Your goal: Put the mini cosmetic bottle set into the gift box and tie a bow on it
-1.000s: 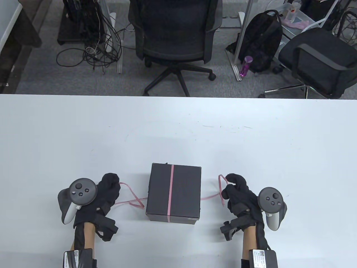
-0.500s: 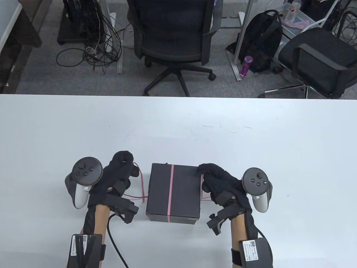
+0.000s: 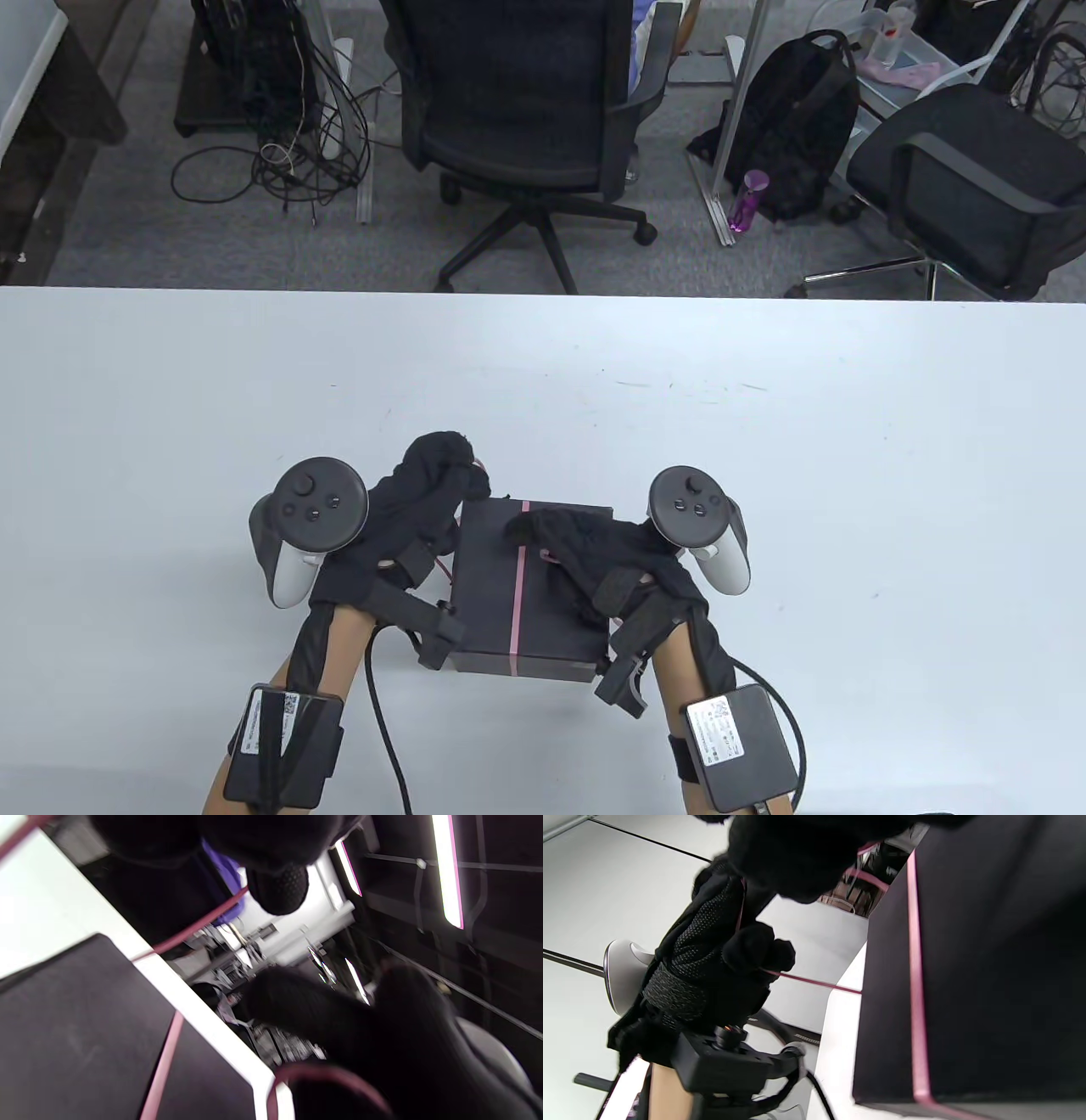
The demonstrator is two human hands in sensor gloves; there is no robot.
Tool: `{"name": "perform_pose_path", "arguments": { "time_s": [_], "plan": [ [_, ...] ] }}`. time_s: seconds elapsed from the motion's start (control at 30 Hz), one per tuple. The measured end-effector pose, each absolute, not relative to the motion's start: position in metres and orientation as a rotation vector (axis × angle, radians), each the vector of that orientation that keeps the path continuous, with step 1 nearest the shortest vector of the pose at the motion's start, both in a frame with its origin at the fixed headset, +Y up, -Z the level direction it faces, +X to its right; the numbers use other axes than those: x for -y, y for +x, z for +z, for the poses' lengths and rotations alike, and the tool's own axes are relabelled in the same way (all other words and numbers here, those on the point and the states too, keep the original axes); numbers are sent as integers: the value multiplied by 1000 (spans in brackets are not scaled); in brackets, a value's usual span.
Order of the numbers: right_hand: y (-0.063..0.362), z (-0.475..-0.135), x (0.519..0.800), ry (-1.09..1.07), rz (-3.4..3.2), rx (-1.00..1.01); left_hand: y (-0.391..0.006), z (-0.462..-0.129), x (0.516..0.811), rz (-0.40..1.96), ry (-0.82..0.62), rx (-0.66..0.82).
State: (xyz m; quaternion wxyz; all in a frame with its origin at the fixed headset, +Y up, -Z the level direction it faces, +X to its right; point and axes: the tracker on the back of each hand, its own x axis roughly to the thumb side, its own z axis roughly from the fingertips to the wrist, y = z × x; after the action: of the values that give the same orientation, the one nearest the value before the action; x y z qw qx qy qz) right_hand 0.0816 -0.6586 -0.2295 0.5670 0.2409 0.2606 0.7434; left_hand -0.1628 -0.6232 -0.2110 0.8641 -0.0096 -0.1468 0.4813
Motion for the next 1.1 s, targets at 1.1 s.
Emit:
{"name": "perform_pose_path", "arguments": {
  "time_s": [1.1],
  "plan": [
    [104,-209,595,492,1874,-70,-88,-236,617,844,-625,508]
  ]
}}
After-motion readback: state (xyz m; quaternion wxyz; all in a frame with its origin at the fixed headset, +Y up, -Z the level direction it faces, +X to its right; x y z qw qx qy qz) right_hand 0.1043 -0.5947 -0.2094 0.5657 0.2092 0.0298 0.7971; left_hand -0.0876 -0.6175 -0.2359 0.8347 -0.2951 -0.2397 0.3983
